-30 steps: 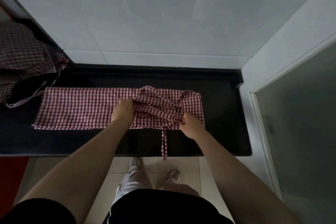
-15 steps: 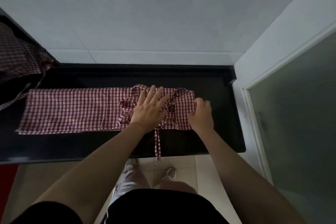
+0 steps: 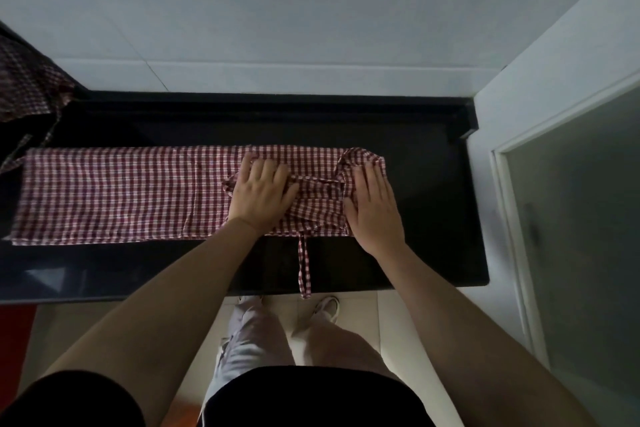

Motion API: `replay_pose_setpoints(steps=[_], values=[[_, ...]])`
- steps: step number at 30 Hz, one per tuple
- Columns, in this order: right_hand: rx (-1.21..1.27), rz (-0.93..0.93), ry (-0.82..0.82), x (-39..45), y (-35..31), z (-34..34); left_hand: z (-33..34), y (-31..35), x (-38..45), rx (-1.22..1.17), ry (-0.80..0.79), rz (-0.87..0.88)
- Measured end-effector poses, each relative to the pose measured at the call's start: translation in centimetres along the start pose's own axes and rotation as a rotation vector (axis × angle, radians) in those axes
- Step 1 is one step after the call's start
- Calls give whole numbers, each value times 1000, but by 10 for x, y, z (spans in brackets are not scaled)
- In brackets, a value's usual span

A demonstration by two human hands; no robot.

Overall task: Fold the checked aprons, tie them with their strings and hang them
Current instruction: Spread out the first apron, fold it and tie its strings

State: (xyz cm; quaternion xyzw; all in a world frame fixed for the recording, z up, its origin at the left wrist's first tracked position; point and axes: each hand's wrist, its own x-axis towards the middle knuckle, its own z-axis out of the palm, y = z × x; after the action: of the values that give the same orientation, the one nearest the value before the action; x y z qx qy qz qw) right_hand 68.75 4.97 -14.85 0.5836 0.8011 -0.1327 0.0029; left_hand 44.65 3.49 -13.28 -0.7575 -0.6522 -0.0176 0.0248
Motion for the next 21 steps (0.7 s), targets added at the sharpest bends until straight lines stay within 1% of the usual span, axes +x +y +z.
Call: replay_pose_setpoints(steps=[4,8,10,13,15,18,19,21], values=[[3,30,19,0,-1,5,3,-2,-3,-53,36,-52],[1,31,32,-3,2,10,11,-14,6,-94,172,-41],[-2,20,57,-3,3,11,8,-19,16,-101,191,-39],[-9,13,86,-4,3,12,1,-25,24,-142,257,17],[-9,15,87,-4,4,13,-2,-25,18,-140,204,59],[-11,27,79,-3,3,13,4,-30,0,-85,13,108],[-14,30,72,-3,3,13,4,-33,-5,-63,-22,110],[-22,33,59,-3,1,11,3,-38,-14,-55,-45,82]])
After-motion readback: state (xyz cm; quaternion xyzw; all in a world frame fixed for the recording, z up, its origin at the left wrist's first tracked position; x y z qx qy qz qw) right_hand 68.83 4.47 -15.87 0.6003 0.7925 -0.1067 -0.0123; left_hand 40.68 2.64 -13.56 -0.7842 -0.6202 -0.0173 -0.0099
